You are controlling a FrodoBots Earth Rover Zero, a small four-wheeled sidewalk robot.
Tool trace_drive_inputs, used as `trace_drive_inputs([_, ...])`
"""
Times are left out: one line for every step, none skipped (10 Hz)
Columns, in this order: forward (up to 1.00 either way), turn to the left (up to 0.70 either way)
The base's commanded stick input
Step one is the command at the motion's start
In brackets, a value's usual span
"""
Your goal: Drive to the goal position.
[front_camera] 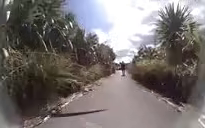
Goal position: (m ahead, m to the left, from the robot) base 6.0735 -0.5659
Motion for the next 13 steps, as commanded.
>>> trace_drive_inputs([0.70,0.16])
trace_drive_inputs([0.70,0.16])
trace_drive_inputs([0.70,0.16])
trace_drive_inputs([0.70,0.15])
trace_drive_inputs([0.70,0.13])
trace_drive_inputs([0.70,0.11])
trace_drive_inputs([0.70,0.05])
trace_drive_inputs([0.70,0.02])
trace_drive_inputs([0.70,0.00])
trace_drive_inputs([0.70,-0.02])
trace_drive_inputs([0.70,-0.04])
trace_drive_inputs([0.70,-0.06])
trace_drive_inputs([0.70,-0.08])
